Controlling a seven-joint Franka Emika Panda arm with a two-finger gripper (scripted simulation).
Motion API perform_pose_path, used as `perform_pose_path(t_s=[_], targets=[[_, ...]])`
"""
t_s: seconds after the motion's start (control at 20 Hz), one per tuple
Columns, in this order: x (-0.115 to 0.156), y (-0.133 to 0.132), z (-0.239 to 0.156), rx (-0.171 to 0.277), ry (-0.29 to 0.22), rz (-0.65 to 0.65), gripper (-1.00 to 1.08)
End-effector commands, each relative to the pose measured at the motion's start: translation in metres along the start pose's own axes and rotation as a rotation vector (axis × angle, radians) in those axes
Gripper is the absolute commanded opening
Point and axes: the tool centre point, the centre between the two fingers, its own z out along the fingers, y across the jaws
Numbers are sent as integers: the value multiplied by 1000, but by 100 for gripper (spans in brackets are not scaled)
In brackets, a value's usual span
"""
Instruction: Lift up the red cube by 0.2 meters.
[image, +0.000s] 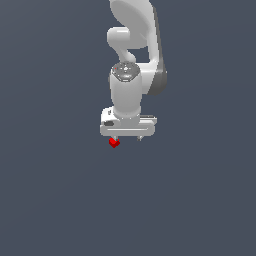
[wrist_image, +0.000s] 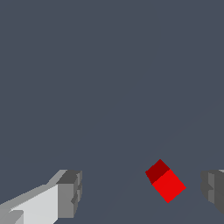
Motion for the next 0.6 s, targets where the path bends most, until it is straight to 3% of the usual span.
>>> perform_pose_path(t_s=[0.0,0.55], targets=[[0,0,0,0,0,0,100],[-11,4,14,0,-4,-75,100]])
